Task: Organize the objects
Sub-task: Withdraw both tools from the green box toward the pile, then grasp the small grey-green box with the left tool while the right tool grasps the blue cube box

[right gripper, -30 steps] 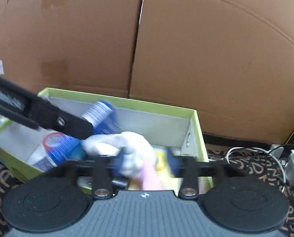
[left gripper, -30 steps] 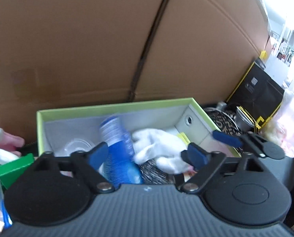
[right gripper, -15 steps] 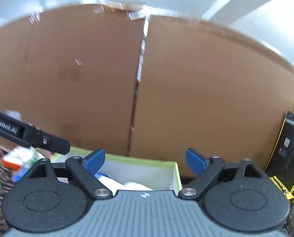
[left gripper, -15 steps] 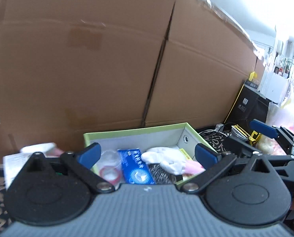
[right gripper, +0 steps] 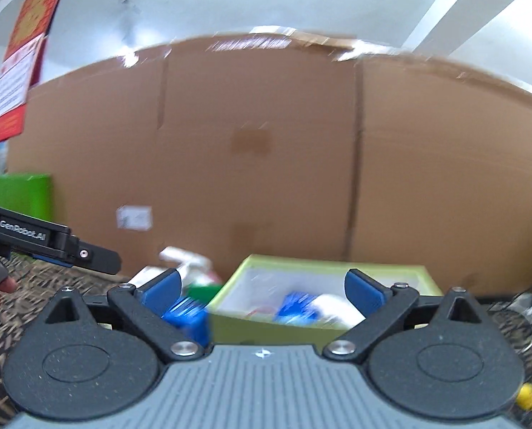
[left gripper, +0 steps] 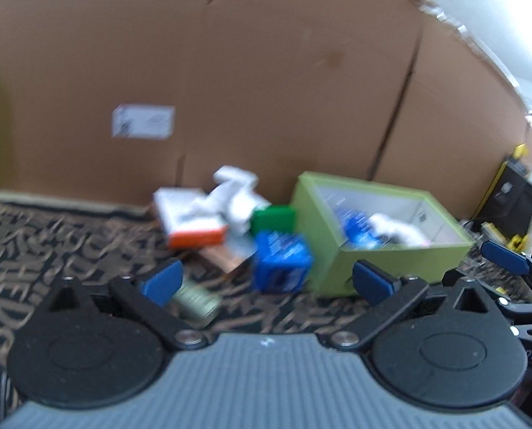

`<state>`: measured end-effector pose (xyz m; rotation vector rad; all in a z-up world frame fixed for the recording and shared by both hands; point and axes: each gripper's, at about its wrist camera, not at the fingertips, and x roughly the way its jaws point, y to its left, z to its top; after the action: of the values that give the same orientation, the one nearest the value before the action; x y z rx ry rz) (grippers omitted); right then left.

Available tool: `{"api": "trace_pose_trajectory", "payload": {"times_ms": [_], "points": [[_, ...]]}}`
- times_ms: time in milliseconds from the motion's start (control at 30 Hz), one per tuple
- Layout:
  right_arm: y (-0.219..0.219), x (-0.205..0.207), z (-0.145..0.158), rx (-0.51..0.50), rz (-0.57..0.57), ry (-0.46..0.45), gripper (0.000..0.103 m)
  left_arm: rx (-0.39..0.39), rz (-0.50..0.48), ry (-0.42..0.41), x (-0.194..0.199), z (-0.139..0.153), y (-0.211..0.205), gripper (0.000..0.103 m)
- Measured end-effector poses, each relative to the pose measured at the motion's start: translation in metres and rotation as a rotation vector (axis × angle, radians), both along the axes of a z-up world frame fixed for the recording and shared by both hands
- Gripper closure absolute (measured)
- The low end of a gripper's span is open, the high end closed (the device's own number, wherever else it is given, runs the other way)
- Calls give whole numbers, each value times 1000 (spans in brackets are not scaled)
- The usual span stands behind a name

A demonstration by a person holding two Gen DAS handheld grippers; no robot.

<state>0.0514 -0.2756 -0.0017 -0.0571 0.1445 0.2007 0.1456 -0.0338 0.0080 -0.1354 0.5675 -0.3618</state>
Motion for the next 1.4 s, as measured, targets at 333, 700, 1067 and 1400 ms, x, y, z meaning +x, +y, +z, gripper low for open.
{"api": "trace_pose_trajectory", "payload": {"times_ms": [333,700,1067,1400], "points": [[66,32,-53,11,163,196,8,7,141,130,2,-47,58,0],[90,76,-68,-21,44,276,39,19,151,216,66,-66,23,6],[110,116,-73,19,-37,319,39,41,120,260,90,-75,37,66],[132,143,-77,54,-193,332,39,47,154,243,84,-73,57,46]]}}
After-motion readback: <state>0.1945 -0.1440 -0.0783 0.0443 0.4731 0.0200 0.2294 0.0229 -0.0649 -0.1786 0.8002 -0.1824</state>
